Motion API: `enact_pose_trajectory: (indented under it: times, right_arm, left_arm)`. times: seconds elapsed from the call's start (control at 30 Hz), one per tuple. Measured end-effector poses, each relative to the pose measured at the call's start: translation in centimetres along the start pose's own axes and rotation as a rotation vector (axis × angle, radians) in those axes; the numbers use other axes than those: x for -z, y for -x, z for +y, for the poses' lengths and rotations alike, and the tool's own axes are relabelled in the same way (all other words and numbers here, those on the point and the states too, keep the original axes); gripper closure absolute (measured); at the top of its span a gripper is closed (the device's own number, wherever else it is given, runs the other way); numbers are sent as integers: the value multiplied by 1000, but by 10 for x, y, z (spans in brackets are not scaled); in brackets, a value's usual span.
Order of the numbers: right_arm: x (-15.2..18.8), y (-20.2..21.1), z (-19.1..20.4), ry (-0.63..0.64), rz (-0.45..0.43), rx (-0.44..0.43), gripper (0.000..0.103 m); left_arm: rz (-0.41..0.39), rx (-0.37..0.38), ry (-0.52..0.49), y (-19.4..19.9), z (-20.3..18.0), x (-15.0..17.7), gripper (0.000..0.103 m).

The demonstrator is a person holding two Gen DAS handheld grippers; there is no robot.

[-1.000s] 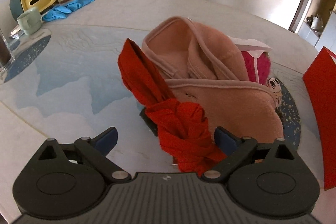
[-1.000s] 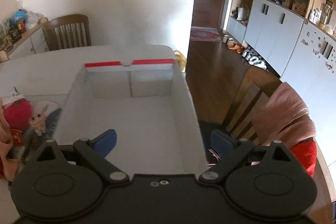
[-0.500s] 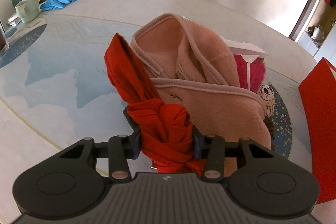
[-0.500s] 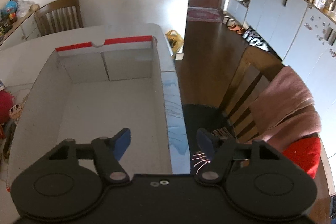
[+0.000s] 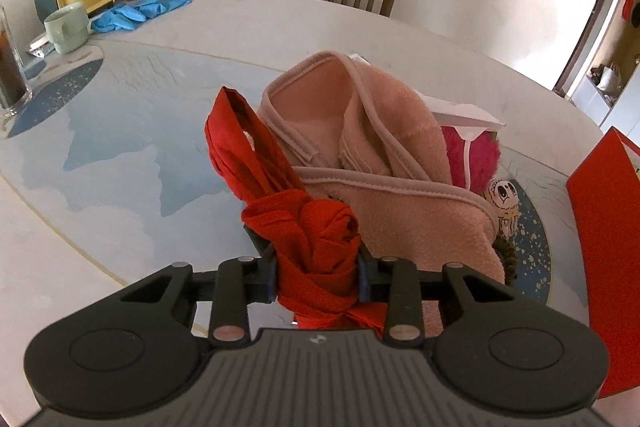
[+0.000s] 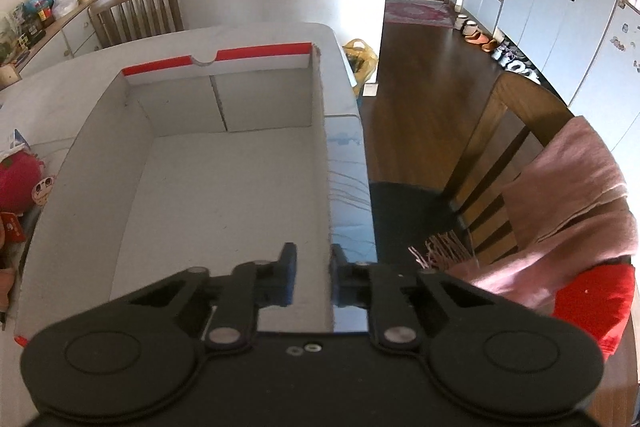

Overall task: Organize objects
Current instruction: 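Lift the red cloth with the left gripper and carry it over the box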

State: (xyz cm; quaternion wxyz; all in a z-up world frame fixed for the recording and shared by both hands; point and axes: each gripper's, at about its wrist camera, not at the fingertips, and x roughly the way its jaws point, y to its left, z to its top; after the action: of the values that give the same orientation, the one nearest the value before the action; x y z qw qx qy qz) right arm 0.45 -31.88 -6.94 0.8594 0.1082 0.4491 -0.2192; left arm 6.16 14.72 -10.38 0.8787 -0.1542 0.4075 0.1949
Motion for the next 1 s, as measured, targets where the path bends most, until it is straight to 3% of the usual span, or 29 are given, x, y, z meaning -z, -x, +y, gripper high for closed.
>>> enact_pose_trajectory:
  times: [0.07,0.43,0.7,1.0]
  right_arm:
    - [1,0,-3,1,-1,3,102]
    - [2,3,-6,16,0,-21,101]
    - [2,3,-8,19,-1,-39,101]
    - [2,3,-10,27,2,-54,100]
  left_arm:
    - [-6,-2,4,4,0,0,70]
    - [-44,15,-25,35,-10,-1,72]
    - [-71,150,-116,74,-56,-14,72]
    - [-51,361,-298,95,-148,-19,72]
